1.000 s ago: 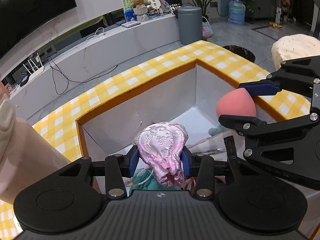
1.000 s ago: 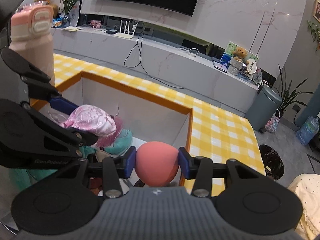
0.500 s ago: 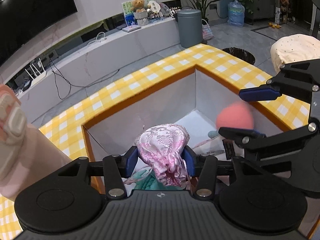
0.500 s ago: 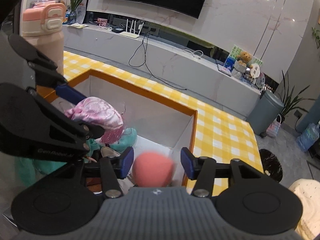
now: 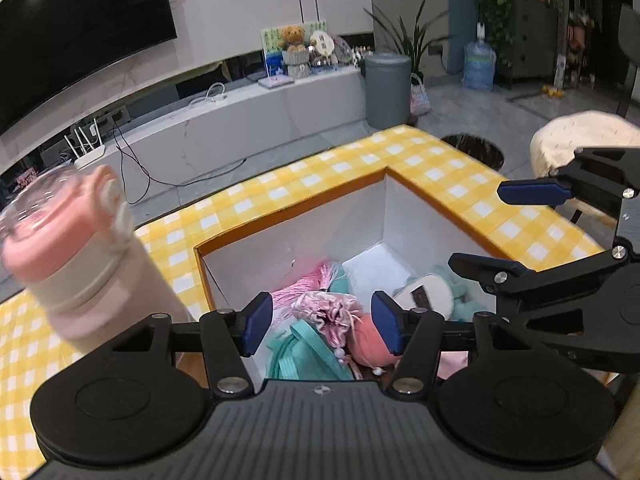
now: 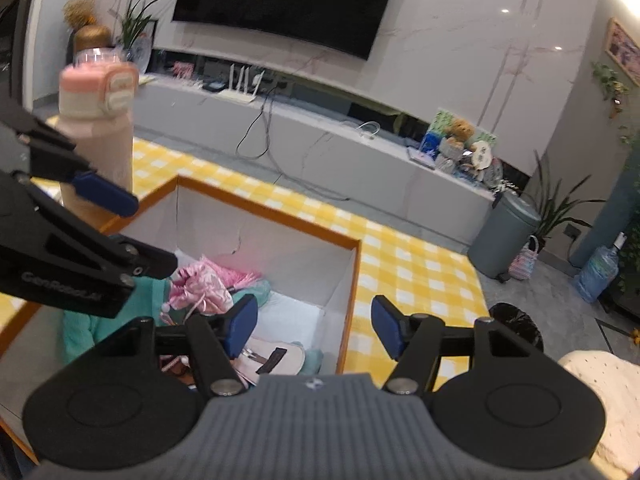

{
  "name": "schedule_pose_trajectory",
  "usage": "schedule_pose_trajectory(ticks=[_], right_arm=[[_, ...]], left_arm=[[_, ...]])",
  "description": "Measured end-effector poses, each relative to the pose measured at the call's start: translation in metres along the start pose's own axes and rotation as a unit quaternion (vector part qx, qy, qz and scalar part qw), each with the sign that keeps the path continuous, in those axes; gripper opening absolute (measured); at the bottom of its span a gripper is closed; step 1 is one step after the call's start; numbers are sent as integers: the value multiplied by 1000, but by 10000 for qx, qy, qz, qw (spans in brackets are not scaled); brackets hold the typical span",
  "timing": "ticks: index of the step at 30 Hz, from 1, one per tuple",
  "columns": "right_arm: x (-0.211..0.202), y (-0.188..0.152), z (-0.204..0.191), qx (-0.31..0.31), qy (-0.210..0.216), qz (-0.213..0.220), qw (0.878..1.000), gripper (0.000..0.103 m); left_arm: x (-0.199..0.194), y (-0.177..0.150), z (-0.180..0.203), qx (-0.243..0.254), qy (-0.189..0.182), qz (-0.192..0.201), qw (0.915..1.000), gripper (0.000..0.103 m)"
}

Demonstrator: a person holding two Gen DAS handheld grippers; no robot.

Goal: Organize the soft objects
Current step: 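Move both open grippers back over the table toward the tissue packet and plastic bag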

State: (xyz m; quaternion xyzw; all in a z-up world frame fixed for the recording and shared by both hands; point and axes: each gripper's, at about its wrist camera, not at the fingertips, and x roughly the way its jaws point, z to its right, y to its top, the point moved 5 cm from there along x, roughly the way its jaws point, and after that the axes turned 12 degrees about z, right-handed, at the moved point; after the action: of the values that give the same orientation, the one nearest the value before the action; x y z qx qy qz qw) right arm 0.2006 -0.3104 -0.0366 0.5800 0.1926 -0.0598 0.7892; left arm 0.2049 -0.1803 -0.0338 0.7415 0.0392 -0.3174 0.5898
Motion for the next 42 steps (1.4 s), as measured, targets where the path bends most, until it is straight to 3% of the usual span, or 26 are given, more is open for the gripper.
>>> schedule_pose_trajectory(ticks=[9,14,19,31,42], right_arm=[[-55,6,-17,379,-651,379,9964,63],[-77,3,-33,758,-679,413,9939,63],[-91,-1,-55,1171,-586,302,9909,63],[-99,9,-139,1093,271,287,9932,63],[-73,41,-214,733,849,344,9931,63]], left_arm=[[-56,-2,-5,-283,31,794,9964,67],[-83,-13,-8,-367,-13,1038,9939,67],[-102,-29,-17,-495,47,1016,9936,67],[-133,-74,-70,-1048,371,675,9915,67],[-155,-113,-137,-1483,837,518,9840,67]])
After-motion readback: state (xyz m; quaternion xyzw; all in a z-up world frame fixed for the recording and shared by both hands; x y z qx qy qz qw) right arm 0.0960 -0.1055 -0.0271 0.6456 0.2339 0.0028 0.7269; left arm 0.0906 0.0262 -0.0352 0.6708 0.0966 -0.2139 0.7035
